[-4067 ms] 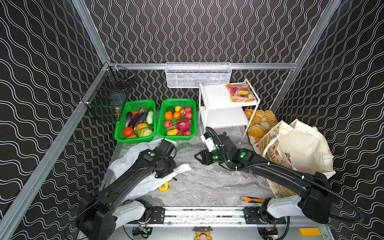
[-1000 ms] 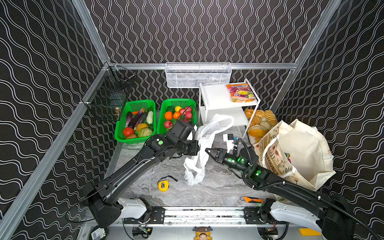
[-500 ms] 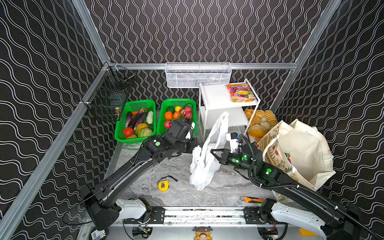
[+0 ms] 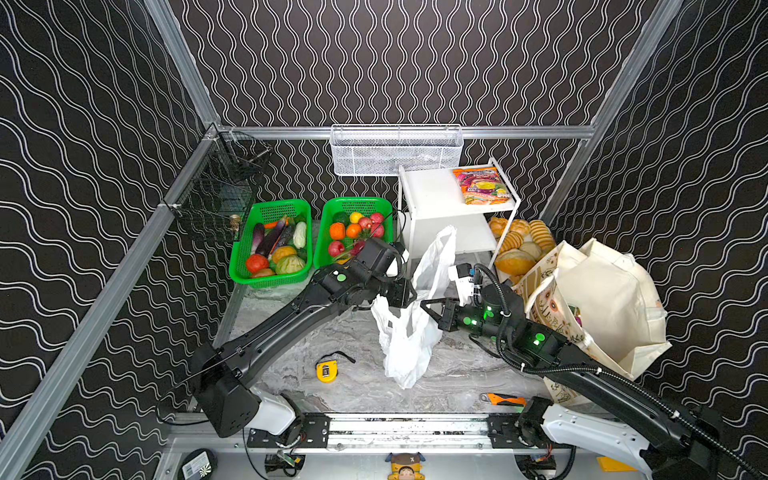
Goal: Place the mixed food into the grocery bags and tie them
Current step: 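Lift and spread the plastic bag open with both grippers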
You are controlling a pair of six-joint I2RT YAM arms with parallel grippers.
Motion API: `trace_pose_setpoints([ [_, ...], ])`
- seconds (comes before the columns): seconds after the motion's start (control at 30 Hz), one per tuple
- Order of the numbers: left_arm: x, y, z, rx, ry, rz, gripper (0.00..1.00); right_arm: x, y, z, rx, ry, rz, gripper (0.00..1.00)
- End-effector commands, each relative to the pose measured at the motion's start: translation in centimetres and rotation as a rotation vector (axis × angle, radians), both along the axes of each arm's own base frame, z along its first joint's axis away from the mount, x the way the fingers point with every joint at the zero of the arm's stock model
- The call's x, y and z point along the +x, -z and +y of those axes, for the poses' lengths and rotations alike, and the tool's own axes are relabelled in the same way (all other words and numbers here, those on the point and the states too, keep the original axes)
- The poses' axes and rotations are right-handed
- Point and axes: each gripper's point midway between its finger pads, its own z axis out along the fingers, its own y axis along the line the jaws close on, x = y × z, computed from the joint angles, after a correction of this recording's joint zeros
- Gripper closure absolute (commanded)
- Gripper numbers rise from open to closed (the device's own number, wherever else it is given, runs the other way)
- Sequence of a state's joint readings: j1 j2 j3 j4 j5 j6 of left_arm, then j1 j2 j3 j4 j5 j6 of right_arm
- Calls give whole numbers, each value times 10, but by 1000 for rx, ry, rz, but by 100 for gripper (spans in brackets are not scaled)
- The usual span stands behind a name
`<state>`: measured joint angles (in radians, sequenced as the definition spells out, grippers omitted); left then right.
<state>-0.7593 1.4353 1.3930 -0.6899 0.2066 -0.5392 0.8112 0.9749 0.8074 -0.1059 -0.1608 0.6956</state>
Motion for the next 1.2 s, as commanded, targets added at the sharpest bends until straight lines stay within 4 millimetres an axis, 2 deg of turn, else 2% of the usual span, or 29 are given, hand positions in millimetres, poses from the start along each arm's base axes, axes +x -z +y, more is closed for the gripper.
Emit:
trace_pose_setpoints([
  [0.0,5,-1,15,44,-52,-51,85,11,13,-18,-107,104,28,100],
  [0.07,7,0,29,76,-113,-65,96,17,27,-36,-211,184,72,100],
  [0.1,9,1,40,103,-157,-74,99,19,36,-45,-276,218,92,100],
  [0.23,16,12,91,191,-360,-62,100,27,52,-87,-477,372,108,100],
  [0.3,16,18,104,181,-402,-36,100,28,49,-98,-510,406,95,100],
  [0.37,14,23,108,148,-418,-17,100,28,45,-102,-523,406,83,100],
  [0.4,13,26,110,132,-431,-8,100,30,32,-102,-506,416,67,100],
  [0.47,12,32,110,103,-440,13,100,32,21,-102,-506,419,58,100],
  [0.63,12,28,98,21,-409,9,98,33,8,-84,-508,333,57,100],
  [0.73,13,20,96,8,-380,-28,79,34,3,-71,-500,275,56,100],
  [0.87,14,6,93,-11,-331,-91,39,35,-3,-53,-407,221,44,100],
  [0.9,14,4,94,-4,-325,-106,33,36,-3,-52,-390,221,46,100],
  [1.0,15,-2,100,24,-325,-144,23,40,0,-50,-371,225,63,100],
  [1.17,23,-14,122,96,-394,-236,15,46,4,-55,-359,250,82,100],
])
